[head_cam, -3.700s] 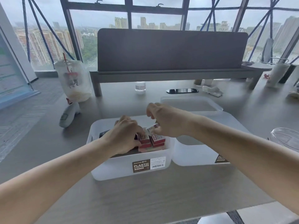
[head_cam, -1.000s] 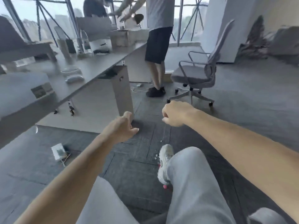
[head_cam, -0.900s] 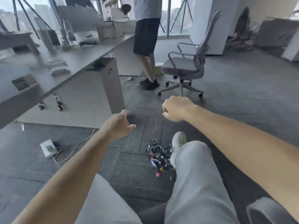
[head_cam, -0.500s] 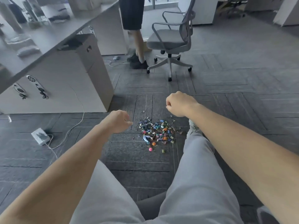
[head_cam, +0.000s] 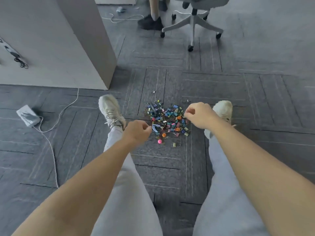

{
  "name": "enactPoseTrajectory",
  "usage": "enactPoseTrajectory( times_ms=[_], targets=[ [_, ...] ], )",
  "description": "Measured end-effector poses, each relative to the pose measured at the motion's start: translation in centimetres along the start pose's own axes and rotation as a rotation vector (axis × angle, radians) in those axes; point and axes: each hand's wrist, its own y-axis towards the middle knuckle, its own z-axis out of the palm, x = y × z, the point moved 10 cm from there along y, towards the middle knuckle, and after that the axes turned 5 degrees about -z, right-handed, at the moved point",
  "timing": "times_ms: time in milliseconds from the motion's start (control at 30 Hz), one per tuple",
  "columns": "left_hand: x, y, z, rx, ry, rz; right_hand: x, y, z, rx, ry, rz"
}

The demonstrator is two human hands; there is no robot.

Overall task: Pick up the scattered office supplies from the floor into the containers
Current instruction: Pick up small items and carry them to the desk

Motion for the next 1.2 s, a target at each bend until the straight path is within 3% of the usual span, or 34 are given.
enactPoseTrajectory(
  times_ms=[167,400,767,933,1033,1133,1200],
  targets=[
    [1.4,9.7,6.5,0.2,0.118,-0.095,-5.9,7.4,4.9,0.031,0.238,0.123],
    [8.2,20.0,17.5,0.326,-0.108,-0.393,-10.9,19.8,15.2,0.126,0.18,0.124],
    [16.8,29.6,27.6,0.202,-0.442,-0.76,-13.7,33.0,27.6,0.319,0.059,0.099],
    [18.7,31.0,28.4,0.127,-0.419,-0.798,-11.7,36.9,30.8,0.346,-0.049,0.027],
    [19.7,30.6,28.1,0.128,-0.465,-0.788,-10.0,37.9,33.8,0.48,-0.157,-0.024],
    [20.8,29.5,27.6,0.141,-0.595,-0.782,-9.9,38.0,35.8,0.569,-0.284,0.045],
    [21.4,28.9,27.2,0.161,-0.662,-0.781,-9.4,38.1,35.5,0.518,-0.345,0.067]
  ],
)
